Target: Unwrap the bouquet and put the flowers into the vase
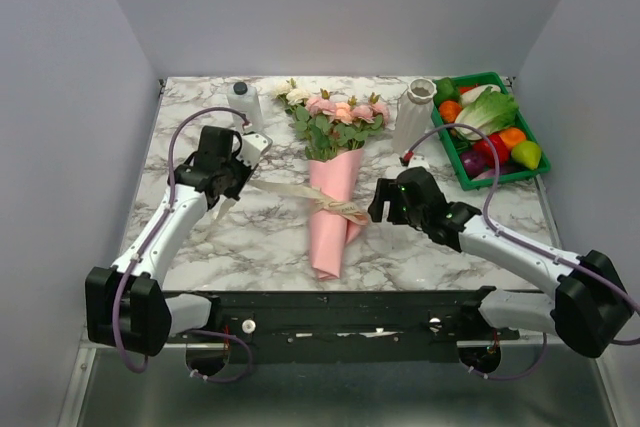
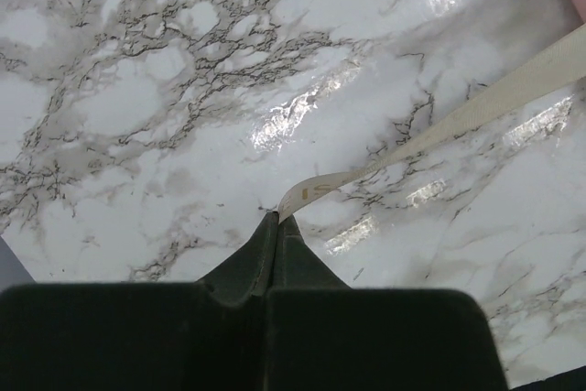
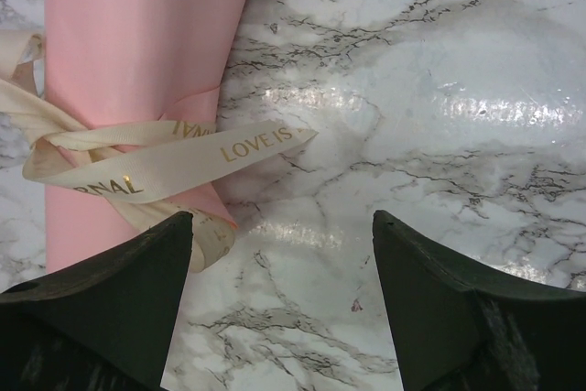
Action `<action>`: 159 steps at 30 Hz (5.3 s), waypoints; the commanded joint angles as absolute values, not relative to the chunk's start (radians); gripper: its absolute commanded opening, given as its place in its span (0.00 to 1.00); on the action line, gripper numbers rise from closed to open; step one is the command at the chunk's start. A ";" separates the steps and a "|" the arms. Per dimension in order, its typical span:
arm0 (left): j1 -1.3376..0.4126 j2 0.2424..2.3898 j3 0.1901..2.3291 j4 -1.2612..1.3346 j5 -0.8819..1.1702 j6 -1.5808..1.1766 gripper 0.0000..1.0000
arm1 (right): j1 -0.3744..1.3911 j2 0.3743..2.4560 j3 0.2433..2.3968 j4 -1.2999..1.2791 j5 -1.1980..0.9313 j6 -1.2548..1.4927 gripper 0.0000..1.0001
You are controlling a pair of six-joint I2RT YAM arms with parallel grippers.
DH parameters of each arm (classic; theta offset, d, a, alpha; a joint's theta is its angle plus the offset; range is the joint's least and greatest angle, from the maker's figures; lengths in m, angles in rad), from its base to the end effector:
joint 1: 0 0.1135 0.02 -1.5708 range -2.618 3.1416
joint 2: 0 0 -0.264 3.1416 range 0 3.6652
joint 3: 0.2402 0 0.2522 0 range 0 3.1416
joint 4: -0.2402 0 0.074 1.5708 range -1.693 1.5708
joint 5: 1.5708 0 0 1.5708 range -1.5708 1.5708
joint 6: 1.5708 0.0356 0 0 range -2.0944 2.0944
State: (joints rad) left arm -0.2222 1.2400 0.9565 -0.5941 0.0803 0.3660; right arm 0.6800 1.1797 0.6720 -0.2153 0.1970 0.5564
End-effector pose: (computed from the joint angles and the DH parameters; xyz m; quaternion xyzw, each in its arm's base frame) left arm 0.2493 -0.0592 0.2681 0.2855 0.8955 -0.0133 0.3413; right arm 0.1943 0.1482 0.2188 -0.0156 0.9078 0.1642 0.3855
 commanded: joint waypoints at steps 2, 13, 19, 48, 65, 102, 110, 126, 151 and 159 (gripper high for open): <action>-0.193 1.170 0.968 -0.644 0.057 0.362 0.00 | 0.686 1.235 0.666 -0.161 0.219 0.561 0.86; -0.012 1.101 1.037 -0.684 -0.143 0.336 0.00 | 0.683 1.203 0.614 -0.106 0.201 0.543 0.85; 0.035 1.120 1.078 -0.704 -0.186 0.315 0.00 | 0.686 1.201 0.574 -0.069 0.132 0.523 0.84; 0.089 1.137 1.052 -0.661 -0.376 0.253 0.00 | 0.775 1.419 0.827 0.098 -0.086 0.299 0.90; 0.169 1.078 1.184 -0.880 0.047 0.293 0.99 | 0.792 1.533 0.930 -0.038 0.073 0.353 0.38; -0.431 1.786 1.566 -0.660 0.285 0.180 0.99 | 0.756 0.983 0.831 -0.575 0.760 0.460 1.00; -0.293 1.580 1.396 -0.695 0.330 0.135 0.99 | 1.216 1.420 1.052 -0.669 0.991 0.414 1.00; -0.009 1.210 1.132 -0.873 0.362 0.276 0.99 | 1.535 1.805 1.298 -0.692 0.865 0.179 1.00; 0.018 1.155 1.121 -0.890 0.377 0.276 0.99 | 1.580 2.006 1.335 -0.805 1.000 0.275 1.00; 0.018 1.152 1.118 -0.900 0.387 0.291 0.99 | 1.580 1.961 1.328 -0.718 0.994 0.210 1.00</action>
